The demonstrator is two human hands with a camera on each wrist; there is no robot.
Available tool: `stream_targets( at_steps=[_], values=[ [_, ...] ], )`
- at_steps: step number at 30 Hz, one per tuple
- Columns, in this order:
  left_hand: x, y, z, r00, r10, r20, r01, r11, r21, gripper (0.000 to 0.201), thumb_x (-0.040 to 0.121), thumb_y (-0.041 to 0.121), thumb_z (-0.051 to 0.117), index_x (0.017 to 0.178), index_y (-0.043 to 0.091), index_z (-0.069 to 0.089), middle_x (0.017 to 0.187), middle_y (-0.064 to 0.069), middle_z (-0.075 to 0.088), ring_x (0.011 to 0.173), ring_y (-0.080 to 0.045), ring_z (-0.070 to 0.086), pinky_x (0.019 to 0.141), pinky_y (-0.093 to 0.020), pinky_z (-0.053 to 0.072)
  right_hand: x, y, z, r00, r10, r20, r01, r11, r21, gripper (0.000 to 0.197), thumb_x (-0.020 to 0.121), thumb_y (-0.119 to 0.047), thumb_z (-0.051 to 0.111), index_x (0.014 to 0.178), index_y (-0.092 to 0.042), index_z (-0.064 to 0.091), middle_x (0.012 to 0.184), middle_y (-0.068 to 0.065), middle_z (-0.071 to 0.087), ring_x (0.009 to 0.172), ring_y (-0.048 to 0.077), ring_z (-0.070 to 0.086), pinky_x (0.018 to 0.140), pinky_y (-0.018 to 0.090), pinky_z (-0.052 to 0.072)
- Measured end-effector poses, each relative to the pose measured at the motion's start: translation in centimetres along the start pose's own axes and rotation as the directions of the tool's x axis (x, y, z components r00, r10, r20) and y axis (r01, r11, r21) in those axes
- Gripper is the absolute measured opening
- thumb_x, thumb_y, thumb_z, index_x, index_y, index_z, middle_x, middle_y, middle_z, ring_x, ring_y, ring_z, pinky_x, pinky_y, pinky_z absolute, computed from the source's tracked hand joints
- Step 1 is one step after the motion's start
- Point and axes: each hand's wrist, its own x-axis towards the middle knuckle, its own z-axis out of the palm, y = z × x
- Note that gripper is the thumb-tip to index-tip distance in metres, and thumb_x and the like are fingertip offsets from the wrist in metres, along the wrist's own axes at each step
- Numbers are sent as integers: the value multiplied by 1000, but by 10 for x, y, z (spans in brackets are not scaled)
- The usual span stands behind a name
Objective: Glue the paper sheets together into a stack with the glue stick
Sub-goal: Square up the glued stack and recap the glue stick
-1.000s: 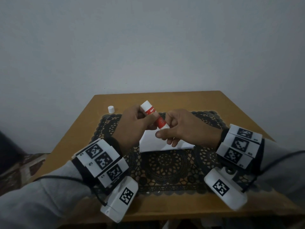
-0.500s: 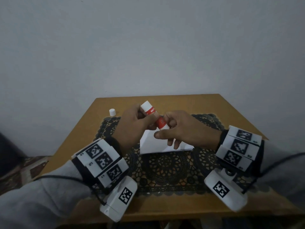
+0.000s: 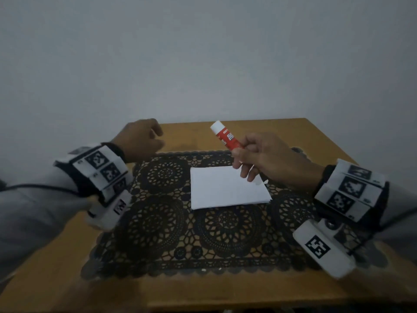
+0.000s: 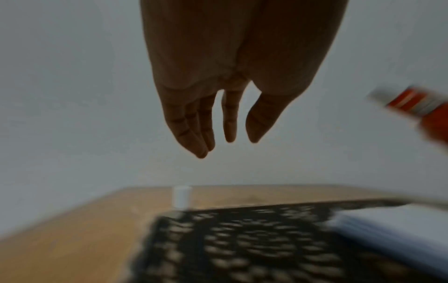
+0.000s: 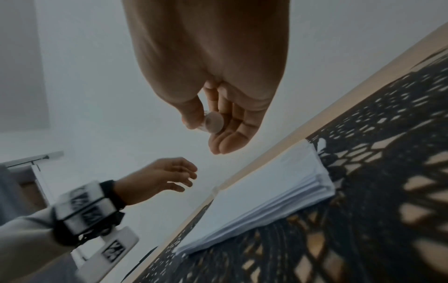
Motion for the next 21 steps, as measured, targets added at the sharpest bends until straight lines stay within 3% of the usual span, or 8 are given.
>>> stream_targets(
  at_steps=[3,7,9,12,15,17,19,21],
  values=[
    [27,-22,1,995,-26,97,1,970,245,38,94,24,56,131,16,51,135,-12,51,116,-30,52,93,-37,42,8,2,-1,999,-34,15,34,999,-3,16,98,-20,55,104,-6,62,81,11,70,62,18,65,57,27,56],
    [49,-35,17,978,-26,207,-46,941,336,42,96,25,54,137,19,49,147,-6,42,130,-27,43,103,-33,35,17,4,2,999,-31,28,31,999,9,11,97,-20,56,97,-12,63,79,9,69,63,18,65,58,29,57],
    [56,-38,25,970,-11,242,-85,920,382,39,96,25,53,134,19,54,145,-5,46,130,-26,44,104,-33,34,19,5,4,999,-28,37,27,1000,12,10,97,-18,56,97,-10,63,80,11,69,63,17,65,58,30,56],
    [62,-44,33,965,15,260,-117,917,381,28,93,19,56,119,19,66,132,-6,58,117,-27,54,97,-36,43,19,7,6,998,-20,59,19,1000,12,11,96,-17,58,98,-7,62,83,13,70,63,18,64,57,30,56],
    [62,-45,35,983,47,179,-113,918,379,17,88,14,61,101,19,72,117,-7,66,104,-25,59,91,-35,47,18,8,7,998,-17,66,18,1000,-14,11,96,-18,59,98,-7,61,83,13,70,64,20,66,56,30,56],
    [56,-37,31,996,62,57,-74,969,237,15,90,16,61,101,15,70,109,-10,67,94,-25,61,86,-34,46,17,9,5,998,-12,55,14,999,-40,9,96,-18,59,95,-10,60,84,11,71,64,19,66,55,28,55],
    [45,-25,25,998,64,-5,-65,996,-54,11,92,21,59,99,17,67,96,-8,70,79,-20,65,82,-34,50,14,7,3,999,-3,45,6,998,-58,7,96,-18,58,93,-12,60,85,10,71,62,16,66,53,25,53],
    [27,-5,14,993,117,30,-100,934,-343,10,93,27,58,95,21,65,85,-1,72,73,-19,69,80,-39,55,10,3,1,999,1,40,1,999,-54,9,97,-18,56,91,-12,60,85,10,72,58,12,65,51,20,49]
  ],
)
